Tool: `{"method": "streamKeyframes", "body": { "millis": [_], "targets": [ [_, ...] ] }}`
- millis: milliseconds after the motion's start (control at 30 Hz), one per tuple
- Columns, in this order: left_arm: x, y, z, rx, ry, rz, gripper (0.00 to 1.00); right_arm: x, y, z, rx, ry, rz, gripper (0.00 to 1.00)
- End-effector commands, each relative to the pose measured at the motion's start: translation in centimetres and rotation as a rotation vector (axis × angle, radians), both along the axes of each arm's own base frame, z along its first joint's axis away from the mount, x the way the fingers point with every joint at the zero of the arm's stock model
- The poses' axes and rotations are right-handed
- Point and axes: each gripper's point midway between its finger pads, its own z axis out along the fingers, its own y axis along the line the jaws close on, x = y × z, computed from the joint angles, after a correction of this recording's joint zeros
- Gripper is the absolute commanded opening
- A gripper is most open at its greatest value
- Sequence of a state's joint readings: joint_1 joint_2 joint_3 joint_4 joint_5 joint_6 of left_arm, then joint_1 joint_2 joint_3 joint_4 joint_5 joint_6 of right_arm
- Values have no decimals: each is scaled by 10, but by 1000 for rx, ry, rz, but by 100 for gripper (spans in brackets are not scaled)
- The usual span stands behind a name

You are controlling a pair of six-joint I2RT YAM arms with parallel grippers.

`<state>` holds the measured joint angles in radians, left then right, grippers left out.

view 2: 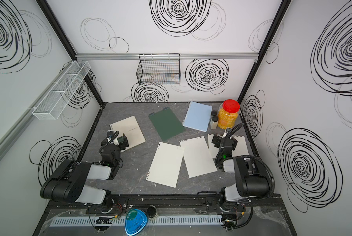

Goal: Tear off pages from different notebooks
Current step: Reset both arms

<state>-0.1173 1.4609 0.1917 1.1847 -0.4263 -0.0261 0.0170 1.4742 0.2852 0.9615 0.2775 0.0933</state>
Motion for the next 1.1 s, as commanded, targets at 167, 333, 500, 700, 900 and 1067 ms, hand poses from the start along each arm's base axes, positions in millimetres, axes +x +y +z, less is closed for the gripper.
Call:
{"method": "streamKeyframes", "body": {
  "millis": [167,333,500,700,900,1067],
  "targets": [
    [7,0,20,-15,-78,-6,99,5,0,8,26,-25,9,100],
    [7,0,20,-14,-78,-6,99,4,0,9,27,-31,10,100],
    [8,-1,20,-15,-79,-8,99,4,0,8,26,-31,11,100],
    [8,0,21,-15,-80,-6,99,4,1,9,26,-33,12,100],
    [8,0,21,-15,-80,-6,99,6,3,8,24,-21,28,100],
    [8,0,20,-16,-77,-9,99,6,7,8,24,-21,48,100]
  ]
}}
